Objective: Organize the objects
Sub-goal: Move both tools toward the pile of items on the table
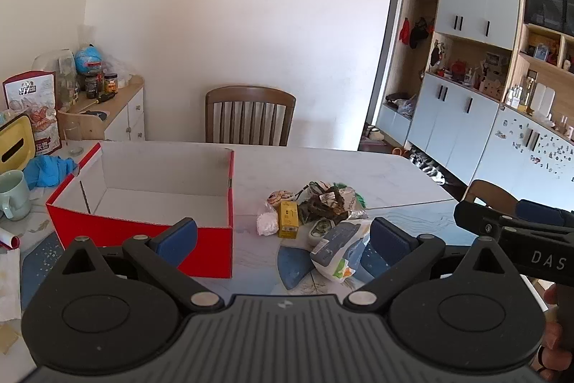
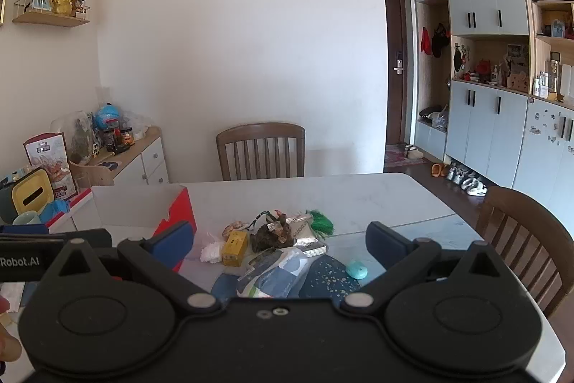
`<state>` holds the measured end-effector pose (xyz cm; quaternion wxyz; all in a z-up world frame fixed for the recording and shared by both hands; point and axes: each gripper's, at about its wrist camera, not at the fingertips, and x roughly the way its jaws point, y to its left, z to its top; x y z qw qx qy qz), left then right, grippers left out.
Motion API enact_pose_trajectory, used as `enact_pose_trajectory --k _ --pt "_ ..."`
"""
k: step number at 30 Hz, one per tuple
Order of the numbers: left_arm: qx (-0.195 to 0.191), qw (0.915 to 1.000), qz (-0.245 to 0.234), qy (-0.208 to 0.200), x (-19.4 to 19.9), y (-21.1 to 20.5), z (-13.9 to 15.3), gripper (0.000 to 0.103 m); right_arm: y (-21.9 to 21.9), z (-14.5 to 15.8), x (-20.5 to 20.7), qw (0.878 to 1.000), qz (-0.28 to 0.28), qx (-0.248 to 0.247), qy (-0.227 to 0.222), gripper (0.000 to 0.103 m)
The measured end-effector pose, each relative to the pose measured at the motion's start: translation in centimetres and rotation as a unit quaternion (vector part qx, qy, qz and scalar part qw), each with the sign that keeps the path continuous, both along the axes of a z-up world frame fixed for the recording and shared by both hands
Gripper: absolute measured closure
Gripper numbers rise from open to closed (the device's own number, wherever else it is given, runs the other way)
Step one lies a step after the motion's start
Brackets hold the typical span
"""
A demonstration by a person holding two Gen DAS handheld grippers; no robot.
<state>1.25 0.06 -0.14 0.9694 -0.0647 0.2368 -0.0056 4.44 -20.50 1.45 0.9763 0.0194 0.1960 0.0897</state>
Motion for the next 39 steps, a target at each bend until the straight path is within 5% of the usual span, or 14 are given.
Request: enact_pose_trajectory --k 39 --pt "0.018 0.999 0.04 0.009 3.0 -2.3 0.2 0.0 -1.6 -1.2 4.3 0.998 0.068 0.002 -0.002 0.001"
